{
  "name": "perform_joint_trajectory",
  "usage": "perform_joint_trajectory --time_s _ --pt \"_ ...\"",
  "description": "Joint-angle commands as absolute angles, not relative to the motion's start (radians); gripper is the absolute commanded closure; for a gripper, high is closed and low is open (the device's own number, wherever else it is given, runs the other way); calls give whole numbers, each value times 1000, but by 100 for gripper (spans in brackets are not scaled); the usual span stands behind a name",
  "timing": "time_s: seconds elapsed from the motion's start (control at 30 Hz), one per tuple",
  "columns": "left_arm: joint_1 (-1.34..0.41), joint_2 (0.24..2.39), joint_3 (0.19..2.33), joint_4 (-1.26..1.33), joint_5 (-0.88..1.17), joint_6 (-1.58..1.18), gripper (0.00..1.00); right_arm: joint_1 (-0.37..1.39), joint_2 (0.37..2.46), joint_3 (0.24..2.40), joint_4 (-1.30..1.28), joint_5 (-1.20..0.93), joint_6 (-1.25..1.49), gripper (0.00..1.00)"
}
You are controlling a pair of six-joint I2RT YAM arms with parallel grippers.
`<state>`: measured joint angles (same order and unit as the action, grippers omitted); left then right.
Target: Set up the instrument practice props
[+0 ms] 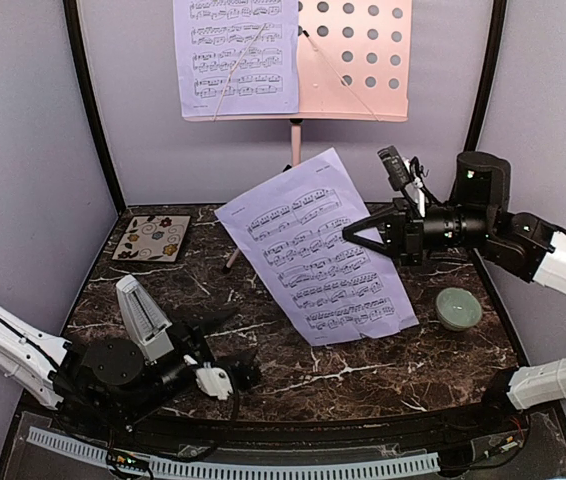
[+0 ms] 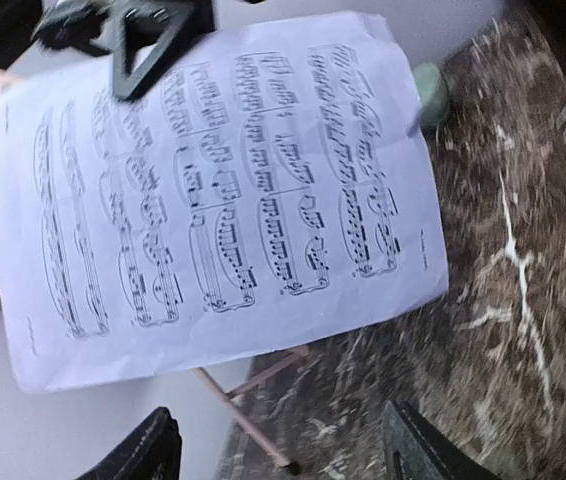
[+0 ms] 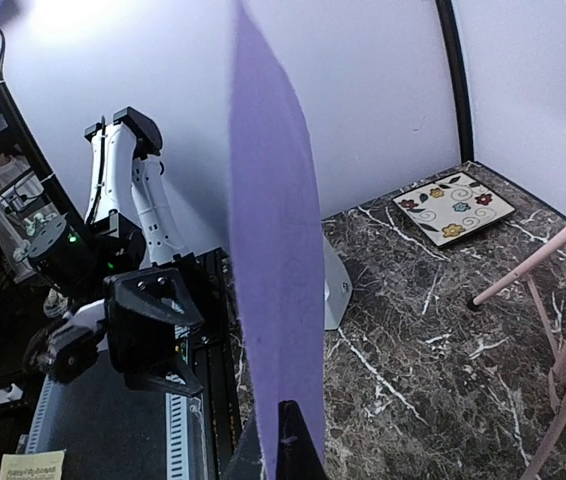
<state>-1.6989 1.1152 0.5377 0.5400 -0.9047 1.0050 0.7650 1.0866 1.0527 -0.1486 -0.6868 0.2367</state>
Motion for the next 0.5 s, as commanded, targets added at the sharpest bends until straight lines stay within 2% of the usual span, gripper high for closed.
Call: perform_joint_trajectory --time_s 0.0,0.1,0.23,0.47 --pt "-1558 995 578 395 -671 374 28 764 1049 1080 -208 -596 97 100" --pt "-1437 920 540 440 -468 173 28 764 1018 1077 -214 -599 60 100" --pt "-1321 892 511 500 -259 44 28 764 991 1069 -198 -631 39 100" --pt "-1217 944 492 635 -12 -100 27 764 959 1052 -137 -661 56 100"
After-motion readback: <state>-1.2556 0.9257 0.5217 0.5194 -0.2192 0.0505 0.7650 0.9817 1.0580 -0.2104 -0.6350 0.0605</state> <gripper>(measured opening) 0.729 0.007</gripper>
